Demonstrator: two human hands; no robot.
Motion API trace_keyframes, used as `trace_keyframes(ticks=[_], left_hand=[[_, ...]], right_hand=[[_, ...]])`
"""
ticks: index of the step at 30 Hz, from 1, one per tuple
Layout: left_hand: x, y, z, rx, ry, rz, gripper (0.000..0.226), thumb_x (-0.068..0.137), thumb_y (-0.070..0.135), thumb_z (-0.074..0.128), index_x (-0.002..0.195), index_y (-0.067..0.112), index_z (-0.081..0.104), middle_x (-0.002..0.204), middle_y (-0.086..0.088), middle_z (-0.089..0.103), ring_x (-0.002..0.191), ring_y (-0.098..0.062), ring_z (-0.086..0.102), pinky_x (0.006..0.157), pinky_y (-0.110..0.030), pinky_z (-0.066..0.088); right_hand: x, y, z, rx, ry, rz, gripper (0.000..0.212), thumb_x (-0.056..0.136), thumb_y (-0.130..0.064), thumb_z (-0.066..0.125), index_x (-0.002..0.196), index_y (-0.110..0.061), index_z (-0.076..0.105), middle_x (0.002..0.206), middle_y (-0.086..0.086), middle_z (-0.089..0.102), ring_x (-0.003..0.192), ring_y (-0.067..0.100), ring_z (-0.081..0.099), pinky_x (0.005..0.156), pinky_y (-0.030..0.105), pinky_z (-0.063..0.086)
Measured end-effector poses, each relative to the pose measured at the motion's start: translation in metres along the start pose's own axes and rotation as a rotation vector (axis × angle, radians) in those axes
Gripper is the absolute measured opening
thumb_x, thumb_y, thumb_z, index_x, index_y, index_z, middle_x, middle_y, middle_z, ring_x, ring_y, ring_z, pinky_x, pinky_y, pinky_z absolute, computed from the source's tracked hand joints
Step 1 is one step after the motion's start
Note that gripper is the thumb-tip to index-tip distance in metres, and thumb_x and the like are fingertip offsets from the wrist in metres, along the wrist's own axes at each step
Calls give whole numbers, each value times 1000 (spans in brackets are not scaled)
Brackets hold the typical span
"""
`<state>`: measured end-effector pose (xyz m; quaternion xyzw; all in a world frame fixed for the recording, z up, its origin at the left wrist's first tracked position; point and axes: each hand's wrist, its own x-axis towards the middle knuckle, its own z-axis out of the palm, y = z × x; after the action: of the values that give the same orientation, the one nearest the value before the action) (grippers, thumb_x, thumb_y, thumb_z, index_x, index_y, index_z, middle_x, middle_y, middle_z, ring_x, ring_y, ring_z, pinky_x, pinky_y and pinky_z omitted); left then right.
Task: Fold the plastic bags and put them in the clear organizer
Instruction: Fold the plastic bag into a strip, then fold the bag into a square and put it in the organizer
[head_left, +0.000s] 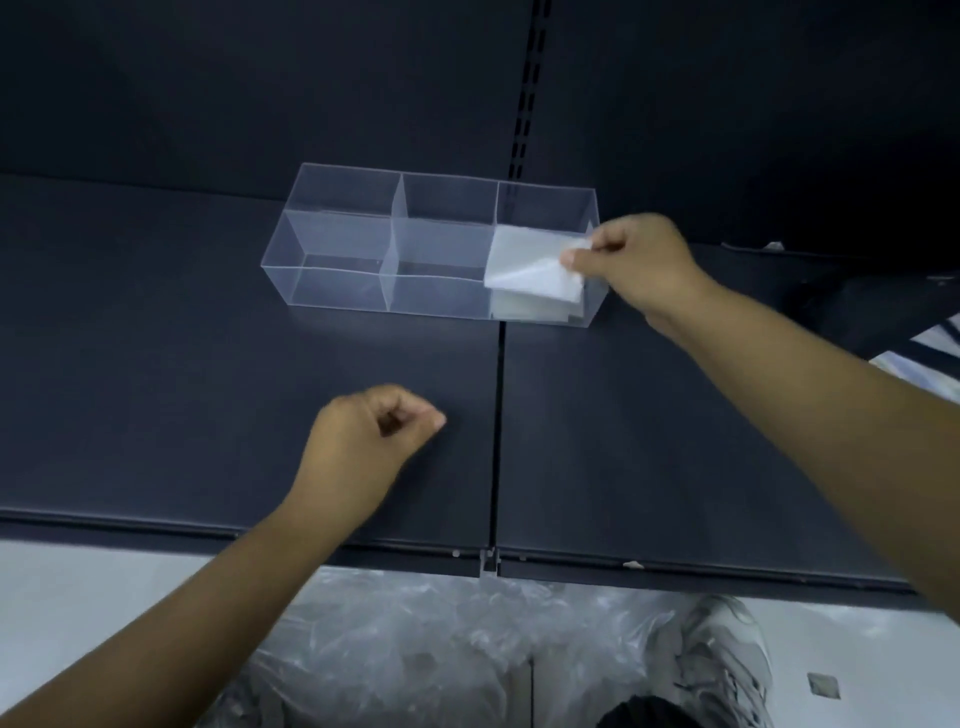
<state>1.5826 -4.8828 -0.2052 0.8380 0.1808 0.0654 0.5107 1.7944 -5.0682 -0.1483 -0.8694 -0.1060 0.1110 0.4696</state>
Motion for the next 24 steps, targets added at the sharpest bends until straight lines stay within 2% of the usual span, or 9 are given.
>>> trace_keyframes(ticks=[2,4,6,8,11,14,18,21,24], left_hand=[[-13,-12,9,156,-1,52,16,79,17,77,69,27,70,72,13,69,75,-3,63,72,-4,41],[-24,-24,18,312,6,181,12,77,15,79,72,21,70,79,13,64,81,-10,58,81,-17,44],[-31,-33,24,374,26,256,14,73,13,81,74,20,70,85,12,60,85,-10,51,81,-30,42],[-36,-39,28,397,40,266,16,72,12,82,76,21,69,90,13,56,90,-7,45,81,-28,34],[-37,-44,30,420,41,281,17,73,15,81,79,23,68,93,14,54,92,-6,43,83,-25,30],[-37,-44,29,432,34,280,16,74,15,81,81,22,68,94,13,55,93,-7,44,84,-26,31],[-39,-44,28,513,25,320,16,84,34,68,94,22,66,104,8,56,99,-13,48,88,-22,28],[-44,-40,27,685,-68,330,46,90,52,41,116,19,60,124,1,55,117,-20,48,104,-33,31],[-47,-39,26,848,-172,337,62,93,54,30,135,13,51,145,-5,45,137,-24,39,113,-45,29]], right_hand=[[29,3,1,-202,33,21,22,80,-24,76,72,-8,64,79,-1,61,80,12,61,78,30,50],[44,10,10,-481,51,43,21,79,-31,74,80,-11,67,90,0,63,98,21,61,89,34,43],[47,14,20,-712,86,10,20,78,-35,72,86,-17,67,99,0,65,104,24,57,90,35,33],[47,13,25,-859,123,-66,25,76,-35,74,93,-19,66,104,2,64,104,25,54,88,36,30],[43,11,27,-798,212,-253,31,74,-21,75,98,-15,58,104,4,58,101,24,53,83,33,31],[37,8,32,-557,23,-432,6,87,-12,61,92,-11,62,97,-1,56,92,21,57,79,32,45],[30,9,44,-661,-363,-297,47,103,-38,33,104,-3,65,109,9,62,102,24,55,92,37,43],[24,6,47,-682,-421,-220,63,101,-52,23,108,-4,64,110,11,61,104,26,55,94,35,42],[7,-2,46,-688,-391,-284,62,101,-51,26,120,-2,59,123,13,58,116,29,51,102,38,39]])
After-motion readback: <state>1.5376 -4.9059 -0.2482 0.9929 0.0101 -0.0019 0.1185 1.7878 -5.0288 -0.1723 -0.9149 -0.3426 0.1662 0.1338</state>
